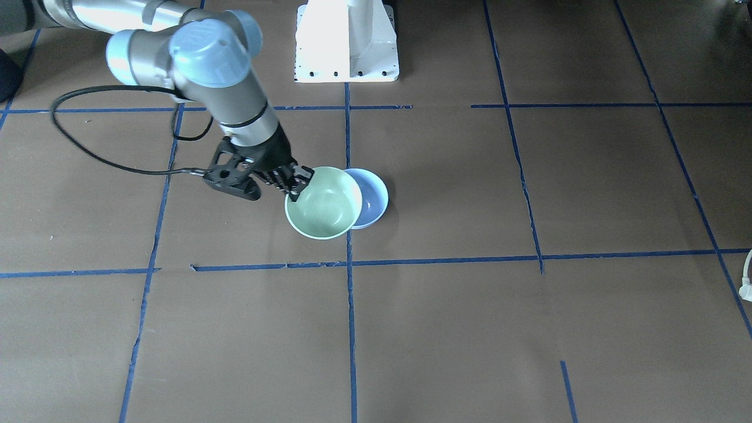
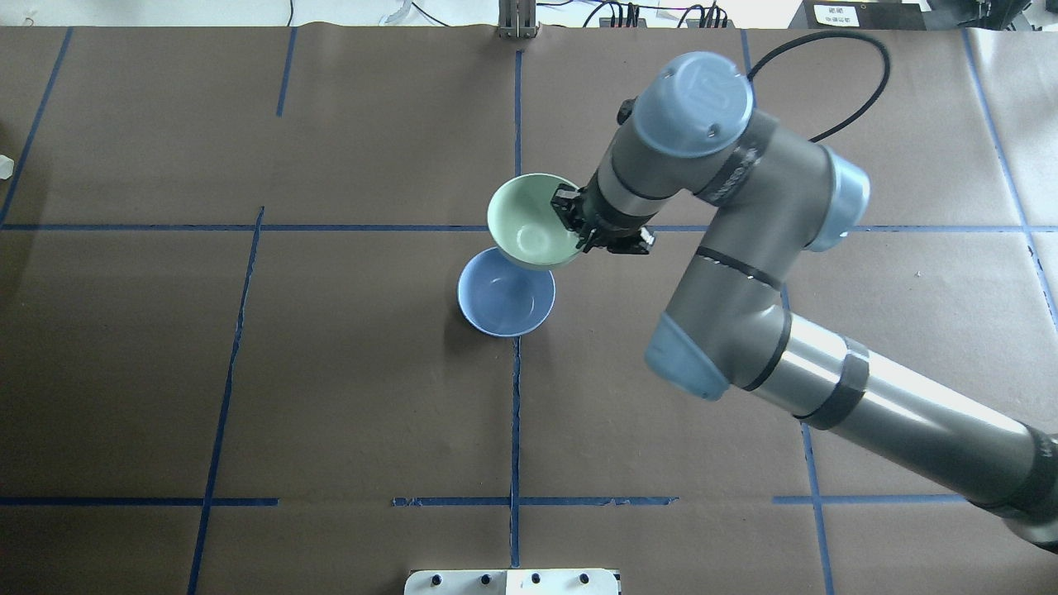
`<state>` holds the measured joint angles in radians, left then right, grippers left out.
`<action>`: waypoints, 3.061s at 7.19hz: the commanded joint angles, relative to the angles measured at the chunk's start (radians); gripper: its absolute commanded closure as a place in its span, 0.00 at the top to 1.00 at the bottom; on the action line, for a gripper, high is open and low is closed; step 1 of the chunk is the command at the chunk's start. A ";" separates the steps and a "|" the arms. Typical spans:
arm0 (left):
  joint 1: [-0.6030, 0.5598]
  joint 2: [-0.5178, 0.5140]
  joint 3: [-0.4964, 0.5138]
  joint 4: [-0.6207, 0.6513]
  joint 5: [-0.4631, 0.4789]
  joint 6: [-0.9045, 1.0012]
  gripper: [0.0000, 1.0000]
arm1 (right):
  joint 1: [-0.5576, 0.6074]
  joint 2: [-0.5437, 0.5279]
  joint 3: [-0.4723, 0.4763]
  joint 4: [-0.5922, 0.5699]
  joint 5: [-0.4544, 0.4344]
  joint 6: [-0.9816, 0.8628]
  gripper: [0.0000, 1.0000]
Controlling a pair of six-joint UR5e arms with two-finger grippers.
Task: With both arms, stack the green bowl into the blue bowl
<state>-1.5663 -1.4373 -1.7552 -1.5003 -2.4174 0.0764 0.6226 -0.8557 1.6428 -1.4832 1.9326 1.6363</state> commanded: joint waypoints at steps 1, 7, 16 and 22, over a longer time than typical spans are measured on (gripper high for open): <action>0.000 0.000 -0.001 0.000 0.000 0.000 1.00 | -0.124 0.032 -0.038 -0.008 -0.145 0.062 0.00; 0.000 -0.002 -0.001 0.000 0.000 -0.001 1.00 | -0.147 -0.013 -0.031 0.001 -0.153 0.062 0.05; 0.000 0.030 0.049 -0.158 0.018 0.011 1.00 | 0.610 -0.394 -0.081 -0.014 0.459 -1.170 1.00; 0.023 -0.004 0.040 0.013 0.047 0.000 1.00 | 0.931 -0.781 -0.078 -0.054 0.447 -1.782 1.00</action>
<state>-1.5512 -1.4253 -1.7072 -1.5626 -2.3880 0.0756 1.5178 -1.5786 1.5619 -1.5283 2.3855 -0.1286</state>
